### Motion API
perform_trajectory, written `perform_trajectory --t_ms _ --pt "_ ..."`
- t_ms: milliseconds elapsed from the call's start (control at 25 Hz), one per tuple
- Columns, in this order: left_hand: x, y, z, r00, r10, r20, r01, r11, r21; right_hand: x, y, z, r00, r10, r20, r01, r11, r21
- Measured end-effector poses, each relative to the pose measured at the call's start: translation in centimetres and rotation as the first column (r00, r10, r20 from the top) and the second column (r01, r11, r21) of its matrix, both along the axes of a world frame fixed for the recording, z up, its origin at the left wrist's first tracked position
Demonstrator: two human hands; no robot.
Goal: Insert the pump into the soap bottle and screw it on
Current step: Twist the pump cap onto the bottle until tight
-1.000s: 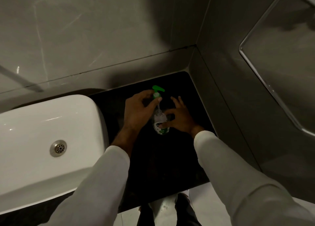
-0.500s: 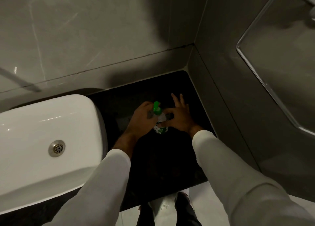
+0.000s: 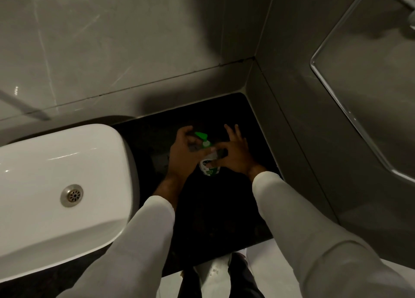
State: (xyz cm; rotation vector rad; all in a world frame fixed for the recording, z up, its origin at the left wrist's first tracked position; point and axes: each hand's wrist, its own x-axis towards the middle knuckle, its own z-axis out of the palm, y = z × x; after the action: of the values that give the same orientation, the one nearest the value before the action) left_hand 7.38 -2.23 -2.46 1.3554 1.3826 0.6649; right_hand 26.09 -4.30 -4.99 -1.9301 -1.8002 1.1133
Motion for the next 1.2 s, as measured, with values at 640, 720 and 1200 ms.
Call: perform_trajectory --t_ms 640,720,1200 --pt "0.4 -0.3 0.2 0.994 -0.054 0.093 0.058 0.997 -0.047 -0.6 0.1 0.3 0.999 -0.029 -0.018 0.029 0.999 -0.016" --pt "0.5 -0.5 -0.2 0.997 0.060 -0.047 -0.057 0.997 0.058 -0.8 0.0 0.2 0.998 -0.039 -0.046 0.038 0.999 -0.010" --pt "-0.4 0.4 -0.8 0.990 -0.101 0.102 0.103 0.995 -0.010 -0.1 -0.4 0.2 0.993 -0.084 -0.086 0.082 0.996 -0.026"
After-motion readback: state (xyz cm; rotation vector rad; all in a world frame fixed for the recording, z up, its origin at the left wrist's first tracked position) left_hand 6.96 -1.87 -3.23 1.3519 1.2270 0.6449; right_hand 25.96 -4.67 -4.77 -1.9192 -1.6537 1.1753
